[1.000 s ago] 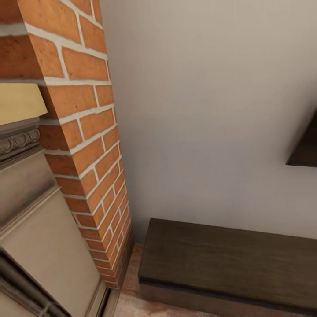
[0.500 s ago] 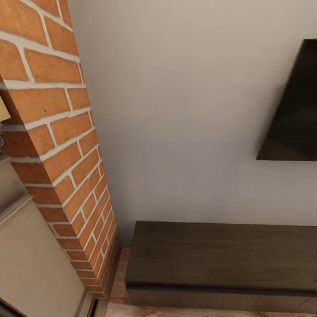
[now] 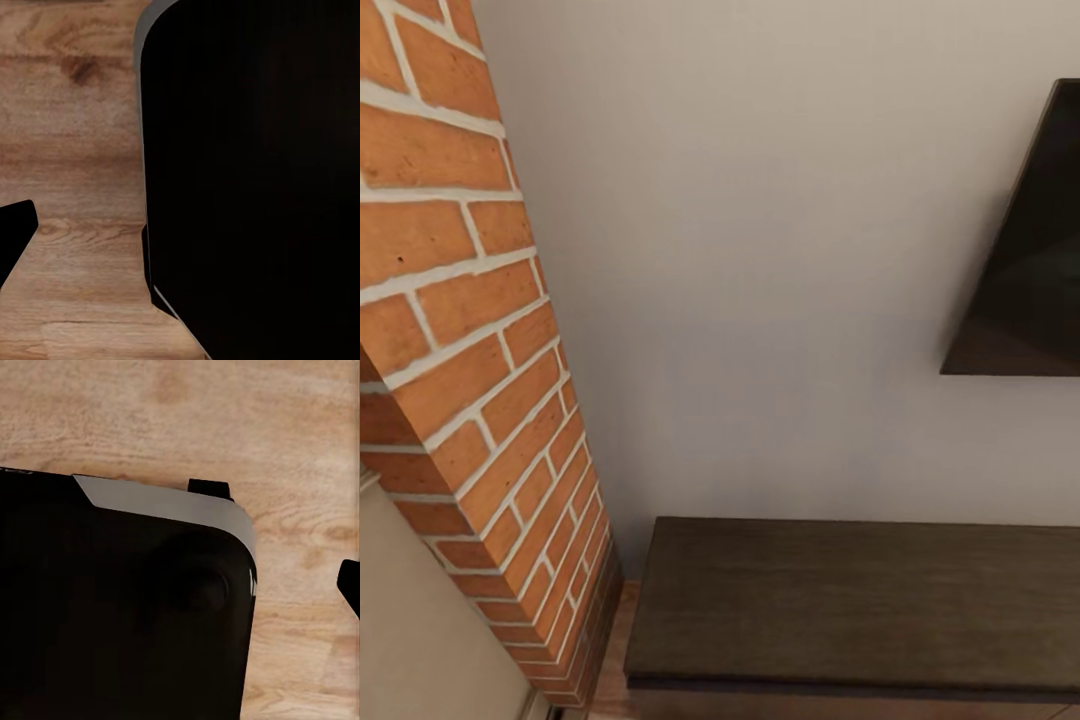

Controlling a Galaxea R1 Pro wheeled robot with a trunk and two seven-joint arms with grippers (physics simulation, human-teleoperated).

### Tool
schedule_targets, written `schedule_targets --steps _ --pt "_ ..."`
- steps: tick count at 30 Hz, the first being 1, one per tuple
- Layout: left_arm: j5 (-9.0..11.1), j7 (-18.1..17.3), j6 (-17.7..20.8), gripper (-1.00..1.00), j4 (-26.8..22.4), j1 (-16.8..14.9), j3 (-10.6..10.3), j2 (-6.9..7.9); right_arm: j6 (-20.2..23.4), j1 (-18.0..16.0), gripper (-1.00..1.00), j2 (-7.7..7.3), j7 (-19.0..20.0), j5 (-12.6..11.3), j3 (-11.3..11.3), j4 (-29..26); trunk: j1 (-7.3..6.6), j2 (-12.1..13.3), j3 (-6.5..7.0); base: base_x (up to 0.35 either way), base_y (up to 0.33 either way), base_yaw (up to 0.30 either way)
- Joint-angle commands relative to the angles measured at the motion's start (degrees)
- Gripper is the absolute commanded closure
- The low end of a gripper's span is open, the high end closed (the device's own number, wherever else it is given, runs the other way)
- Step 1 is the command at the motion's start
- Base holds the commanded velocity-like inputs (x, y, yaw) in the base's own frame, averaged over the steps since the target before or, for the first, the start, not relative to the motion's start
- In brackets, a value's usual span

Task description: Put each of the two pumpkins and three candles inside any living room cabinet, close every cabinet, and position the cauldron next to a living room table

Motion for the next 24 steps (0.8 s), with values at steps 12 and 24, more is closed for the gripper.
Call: schedule_targets --steps 12,24 --pt "-0.3 0.0 -0.1 -1.00 0.0 0.0 -0.1 -0.31 0.1 0.0 -1.00 -0.07 0.0 0.4 0.3 -0.7 0.00 0.0 0.00 0.008 -0.011 0.000" --pt "-0.2 -0.2 -0.2 -1.00 -0.3 0.0 -0.1 -0.77 0.0 0.0 -1.00 -0.21 0.0 0.4 0.2 -3.3 0.00 0.0 0.00 0.039 -0.083 0.000"
